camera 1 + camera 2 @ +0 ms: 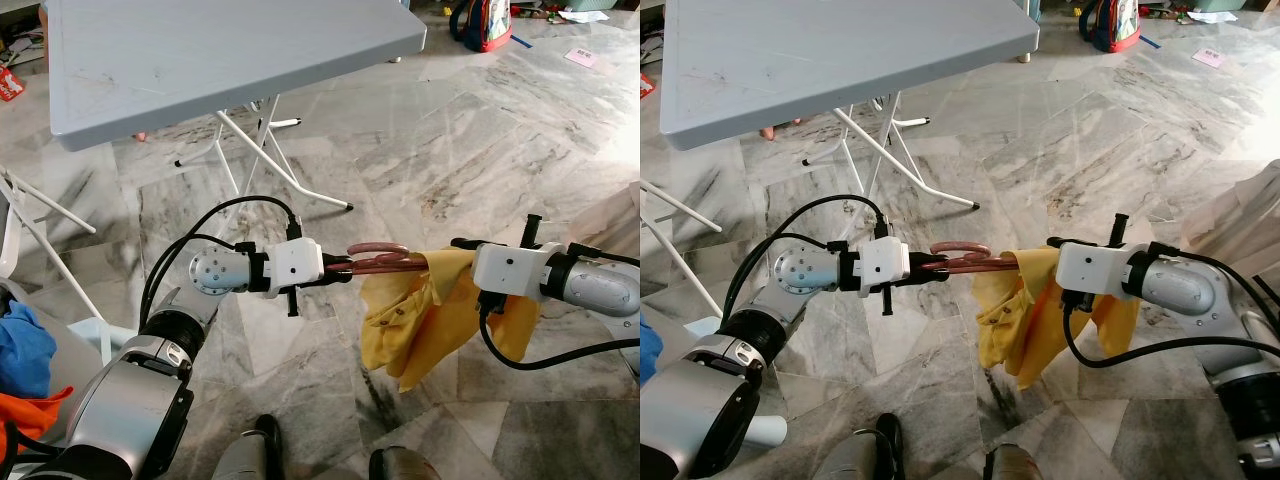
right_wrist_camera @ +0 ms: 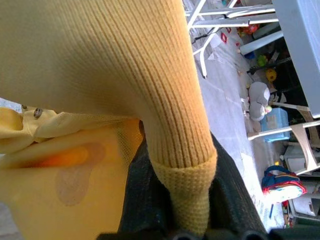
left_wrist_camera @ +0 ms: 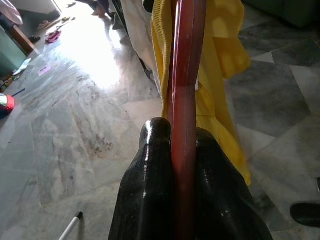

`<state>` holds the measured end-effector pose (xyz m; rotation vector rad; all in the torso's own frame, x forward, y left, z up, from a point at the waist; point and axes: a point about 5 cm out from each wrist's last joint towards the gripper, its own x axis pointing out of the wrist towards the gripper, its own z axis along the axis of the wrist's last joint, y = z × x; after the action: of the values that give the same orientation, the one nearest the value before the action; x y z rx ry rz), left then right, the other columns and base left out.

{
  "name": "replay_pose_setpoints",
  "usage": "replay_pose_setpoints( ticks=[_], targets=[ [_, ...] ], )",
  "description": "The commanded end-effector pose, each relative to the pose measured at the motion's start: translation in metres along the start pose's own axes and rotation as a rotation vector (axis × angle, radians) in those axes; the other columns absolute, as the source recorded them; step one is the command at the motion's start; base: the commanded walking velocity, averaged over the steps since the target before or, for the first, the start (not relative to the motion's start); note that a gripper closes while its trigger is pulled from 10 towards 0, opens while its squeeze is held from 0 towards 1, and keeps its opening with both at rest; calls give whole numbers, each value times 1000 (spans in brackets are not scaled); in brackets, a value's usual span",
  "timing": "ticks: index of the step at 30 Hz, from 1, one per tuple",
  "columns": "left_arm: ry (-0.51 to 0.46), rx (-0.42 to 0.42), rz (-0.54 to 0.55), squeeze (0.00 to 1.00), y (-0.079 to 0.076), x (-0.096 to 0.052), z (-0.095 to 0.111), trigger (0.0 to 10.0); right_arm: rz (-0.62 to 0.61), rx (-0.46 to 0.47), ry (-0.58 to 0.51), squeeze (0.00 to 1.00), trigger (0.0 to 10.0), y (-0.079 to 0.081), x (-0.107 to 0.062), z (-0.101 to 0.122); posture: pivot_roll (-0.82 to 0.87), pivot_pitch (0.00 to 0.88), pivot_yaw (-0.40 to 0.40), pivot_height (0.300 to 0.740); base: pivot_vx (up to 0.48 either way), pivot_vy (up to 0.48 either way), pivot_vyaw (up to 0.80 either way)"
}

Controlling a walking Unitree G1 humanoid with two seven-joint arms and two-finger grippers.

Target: Hang hanger

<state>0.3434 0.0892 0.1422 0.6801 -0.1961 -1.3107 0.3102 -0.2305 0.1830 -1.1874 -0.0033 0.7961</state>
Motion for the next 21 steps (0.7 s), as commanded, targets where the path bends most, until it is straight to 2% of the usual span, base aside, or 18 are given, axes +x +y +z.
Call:
replay_pose_setpoints(
  ticks=[1, 2, 3, 4, 13, 15, 21],
  targets=[
    [-25, 20, -11, 0, 3, 7, 7, 0, 19, -14, -48, 0, 10000, 1, 3, 8, -213, 246, 46, 740, 0, 0, 0],
    [-24, 16, -5, 0, 3, 7, 7, 0, 28, -4, -50, 0, 10000, 2, 3, 8, -214, 246, 45, 740, 0, 0, 0],
    [-20, 7, 7, 0, 4, 7, 6, 0, 30, 4, -53, 741, 10000, 3, 2, 7, -214, 246, 45, 740, 0, 0, 0],
    [-13, 0, 13, 0, 4, 6, 4, 0, 35, 17, -56, 1000, 10000, 3, 2, 7, -213, 245, 44, 740, 0, 0, 0],
    [10, -83, 88, 0, 0, -1, -7, 0, 40, 50, -61, 1000, 10000, -1, 2, 5, -208, 243, 39, 740, 0, 0, 0],
    [6, -128, 142, 0, -2, -3, -11, 0, 11, 41, -48, 1000, 10000, -5, 3, 3, -207, 242, 34, 740, 0, 0, 0],
    [-3, -165, 184, 0, -8, -5, -17, 0, -40, 28, -33, 1000, 10000, -12, 3, 1, -206, 241, 31, 740, 0, 0, 0]
  ],
)
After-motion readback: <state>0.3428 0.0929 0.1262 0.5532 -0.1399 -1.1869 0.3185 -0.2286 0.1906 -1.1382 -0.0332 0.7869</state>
